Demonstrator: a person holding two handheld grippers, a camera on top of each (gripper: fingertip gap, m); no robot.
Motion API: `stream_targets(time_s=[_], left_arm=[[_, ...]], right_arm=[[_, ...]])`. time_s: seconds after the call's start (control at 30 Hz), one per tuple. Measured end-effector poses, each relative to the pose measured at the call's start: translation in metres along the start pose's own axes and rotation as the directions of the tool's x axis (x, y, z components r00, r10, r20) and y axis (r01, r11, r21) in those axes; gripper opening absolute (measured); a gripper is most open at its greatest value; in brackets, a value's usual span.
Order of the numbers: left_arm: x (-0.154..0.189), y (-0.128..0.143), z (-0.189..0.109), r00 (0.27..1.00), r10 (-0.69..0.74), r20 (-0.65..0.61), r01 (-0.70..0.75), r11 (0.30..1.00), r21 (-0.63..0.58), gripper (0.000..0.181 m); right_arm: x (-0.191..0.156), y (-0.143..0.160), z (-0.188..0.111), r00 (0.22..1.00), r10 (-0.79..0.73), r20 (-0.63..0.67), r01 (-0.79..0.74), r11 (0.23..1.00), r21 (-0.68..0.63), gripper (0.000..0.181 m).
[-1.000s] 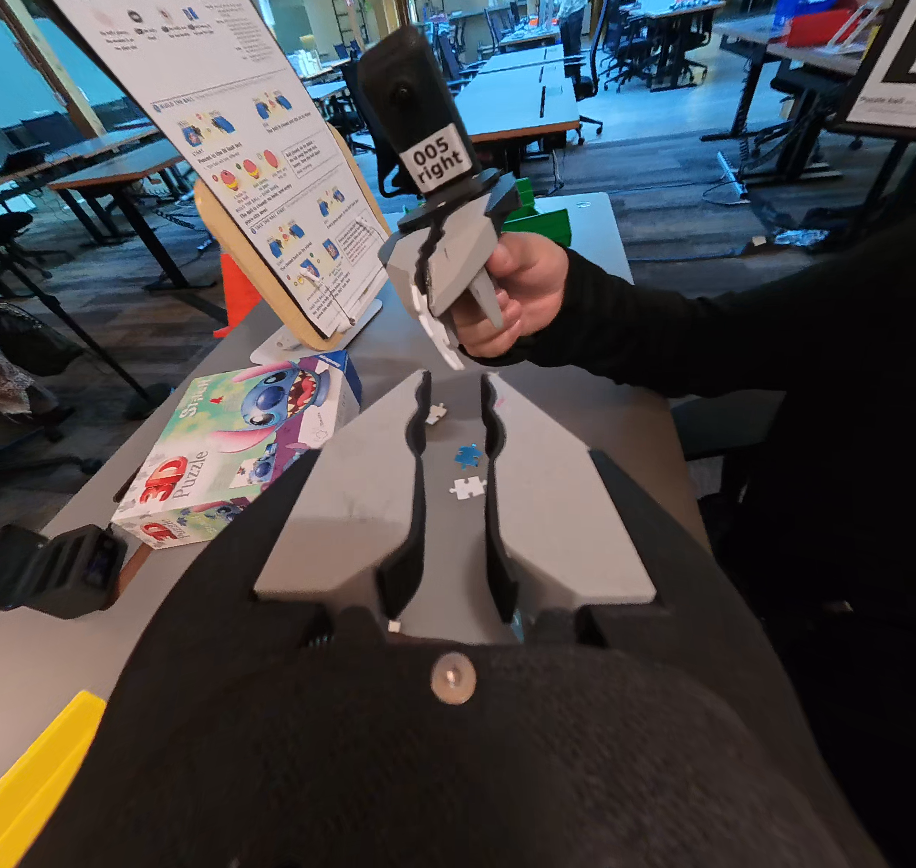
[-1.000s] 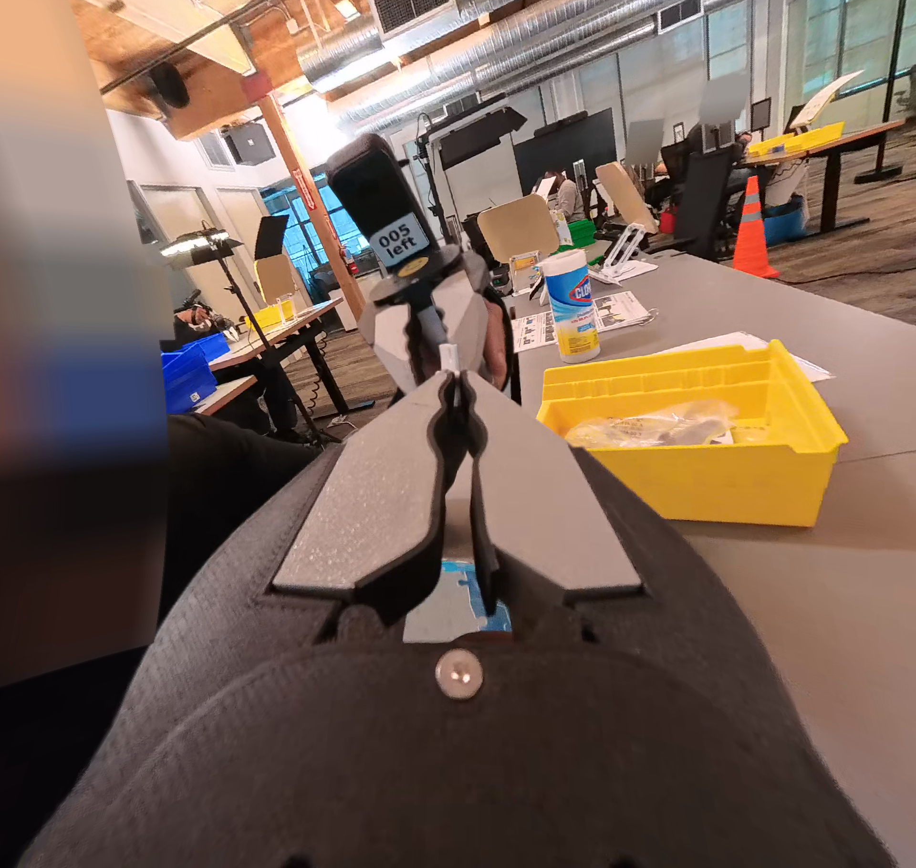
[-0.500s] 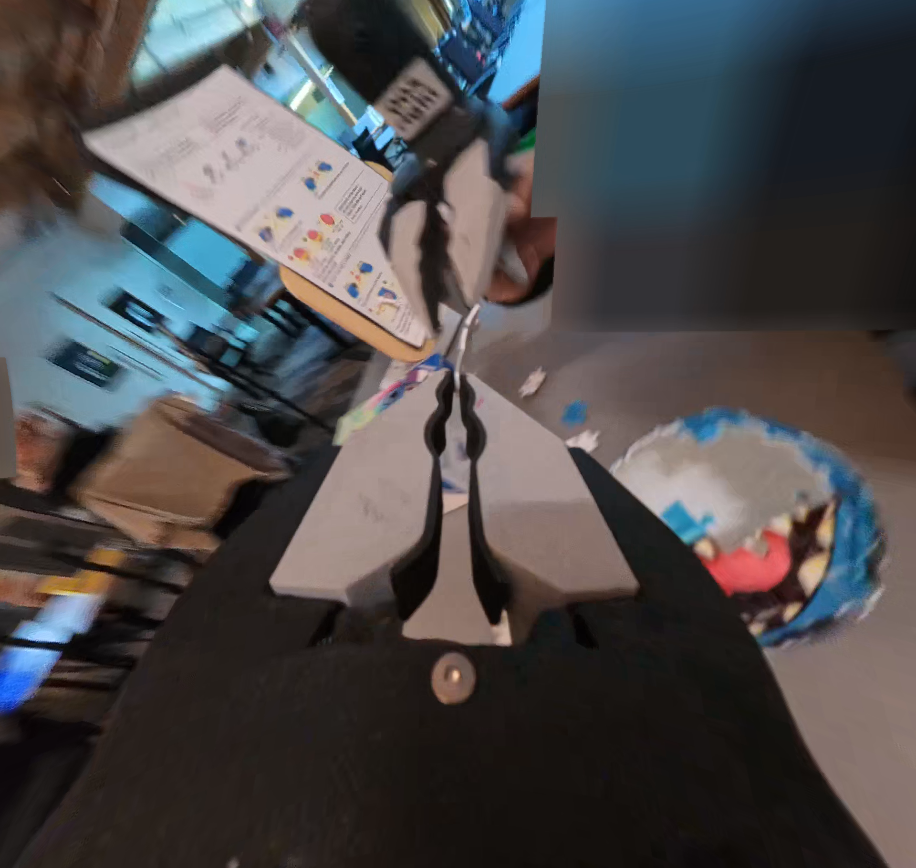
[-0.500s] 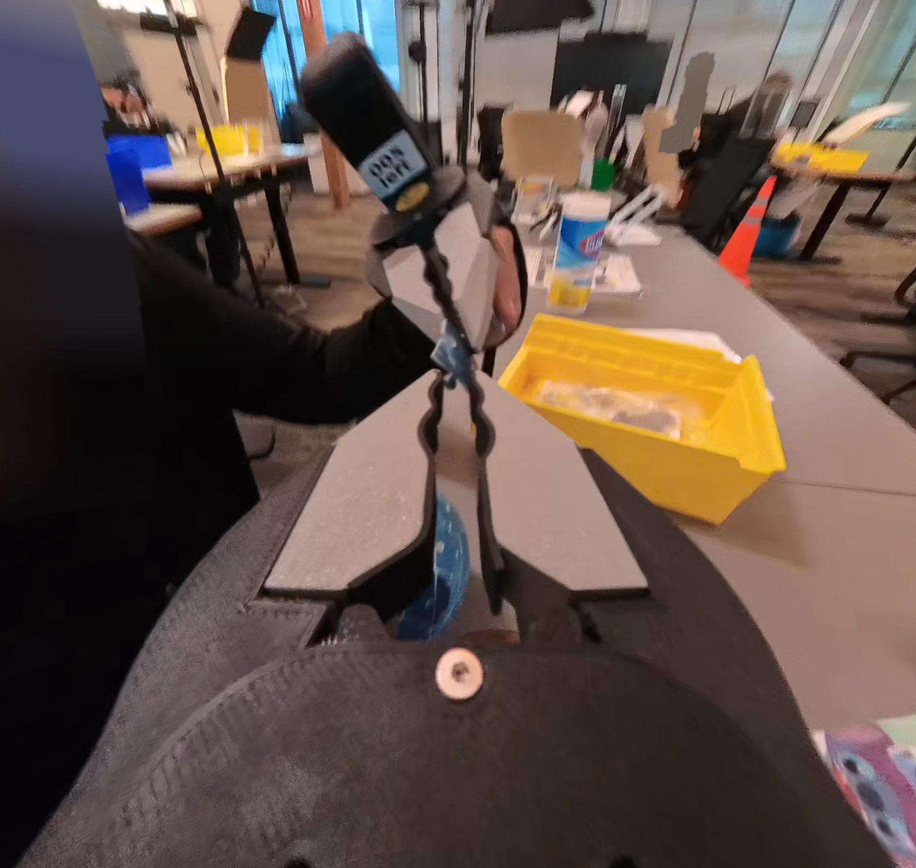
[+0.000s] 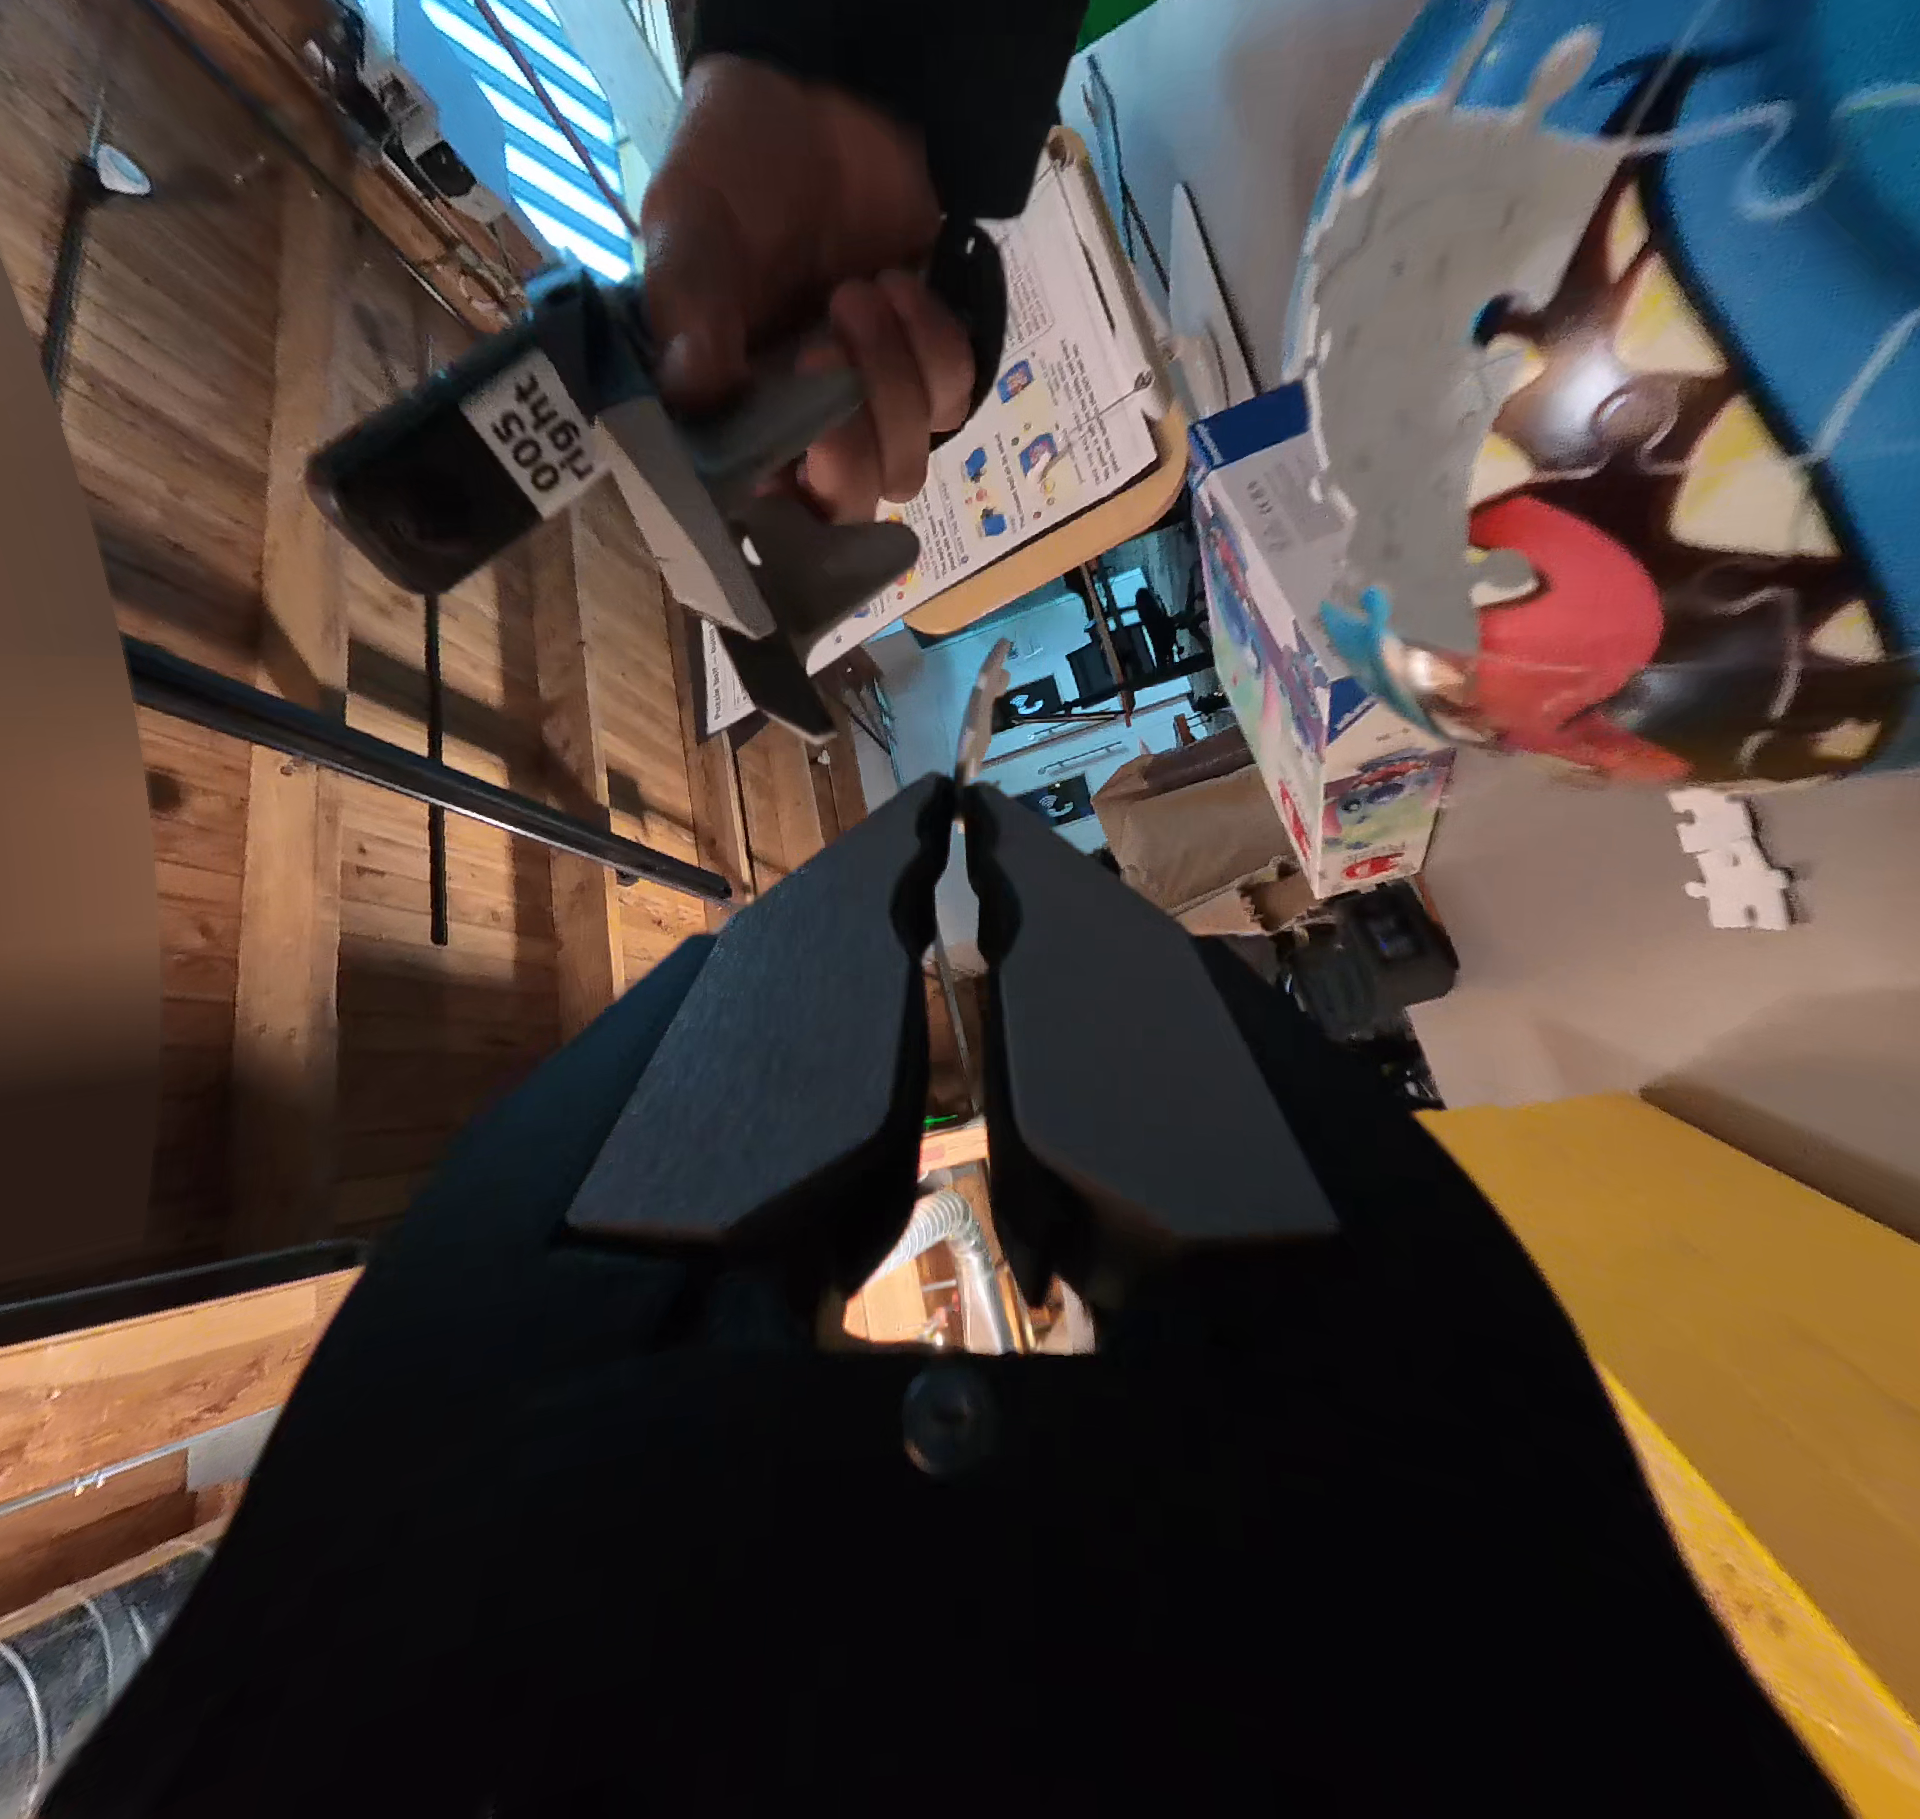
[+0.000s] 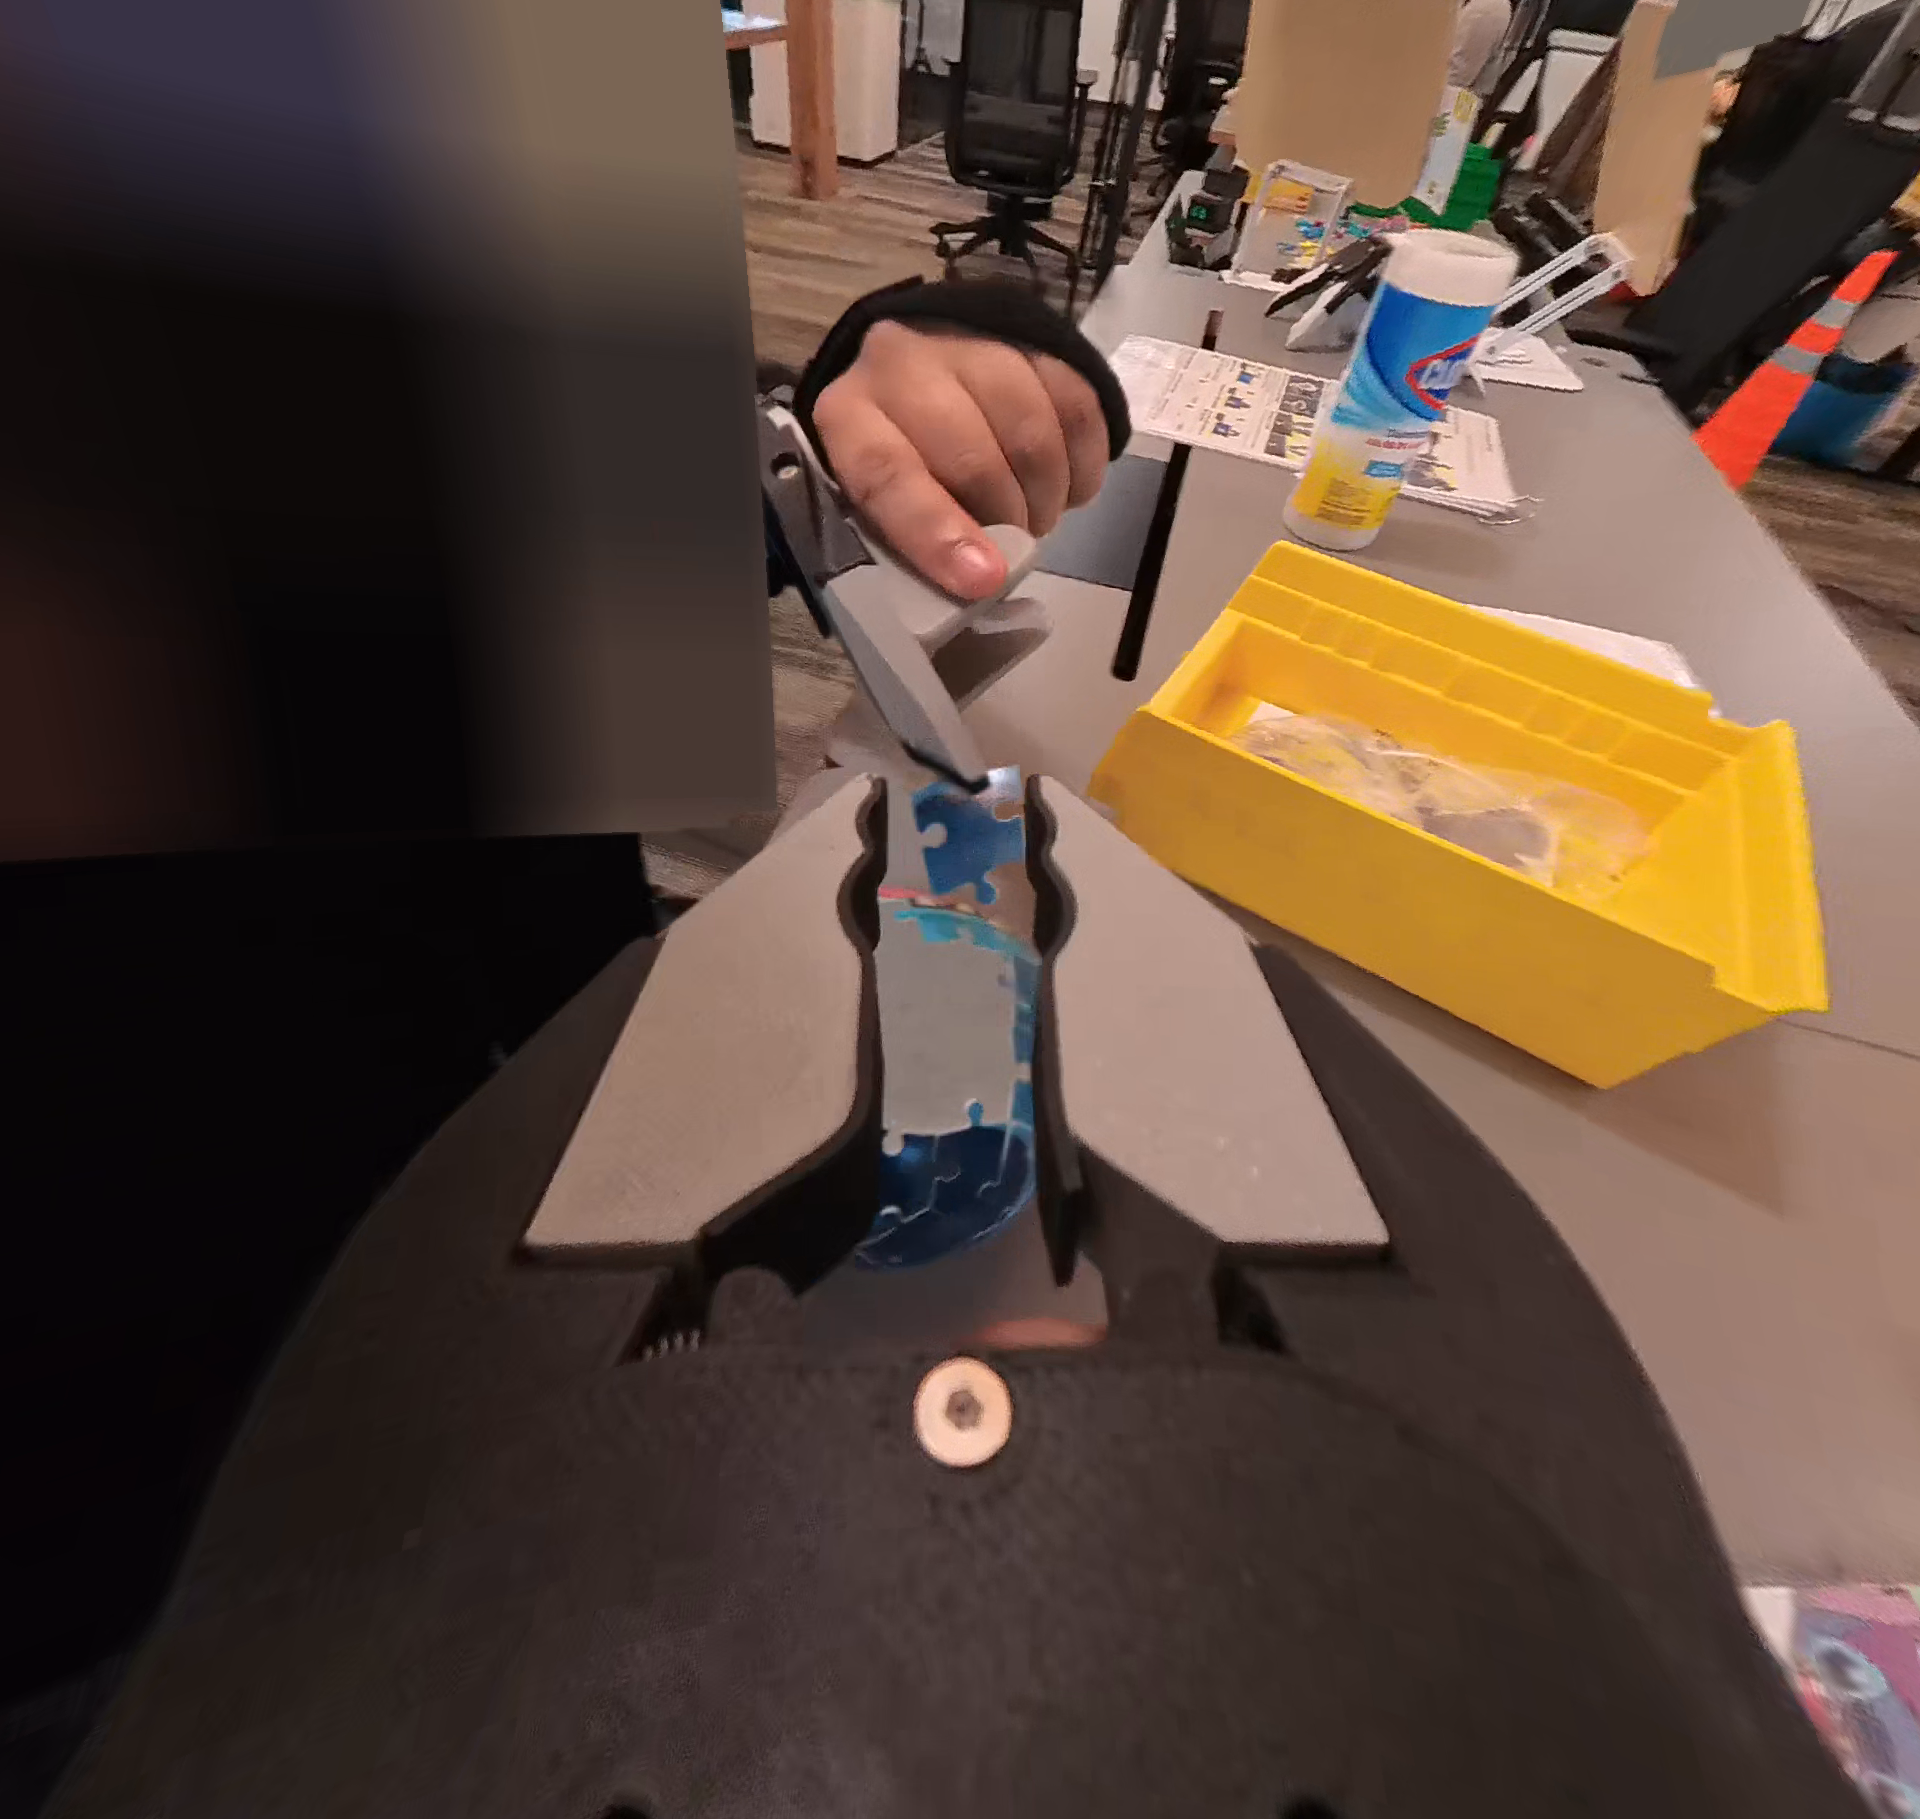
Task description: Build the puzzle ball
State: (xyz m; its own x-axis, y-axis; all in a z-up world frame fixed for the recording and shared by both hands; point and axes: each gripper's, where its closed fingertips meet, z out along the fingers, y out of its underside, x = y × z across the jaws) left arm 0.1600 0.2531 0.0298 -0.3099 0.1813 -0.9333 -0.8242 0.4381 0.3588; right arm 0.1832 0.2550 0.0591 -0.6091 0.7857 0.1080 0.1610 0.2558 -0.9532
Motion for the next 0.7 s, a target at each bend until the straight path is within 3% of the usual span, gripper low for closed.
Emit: stream_targets(time_s=[0.17, 0.3, 0.6, 0.7], left_arm=[[-0.002, 0.005, 0.003, 0.999, -0.015, 0.031, 0.015, 1.000, -0.009, 0.000], [-0.005, 0.002, 0.001, 0.997, -0.055, 0.054, 0.054, 0.998, 0.017, 0.000], [0.005, -0.005, -0.001, 0.996, -0.087, 0.017, 0.087, 0.996, 0.019, 0.000], [0.018, -0.007, 0.000, 0.978, -0.195, -0.069, 0.197, 0.980, 0.014, 0.001]], right_arm=[[0.010, 0.016, 0.018, 0.964, -0.216, -0.156, 0.194, 0.970, -0.145, 0.023], [0.010, 0.024, 0.028, 0.933, -0.313, -0.179, 0.273, 0.937, -0.219, 0.029], [0.005, 0.036, 0.032, 0.935, -0.328, -0.137, 0.286, 0.924, -0.254, 0.022], [0.006, 0.047, 0.034, 0.943, -0.311, -0.121, 0.267, 0.921, -0.285, 0.022]])
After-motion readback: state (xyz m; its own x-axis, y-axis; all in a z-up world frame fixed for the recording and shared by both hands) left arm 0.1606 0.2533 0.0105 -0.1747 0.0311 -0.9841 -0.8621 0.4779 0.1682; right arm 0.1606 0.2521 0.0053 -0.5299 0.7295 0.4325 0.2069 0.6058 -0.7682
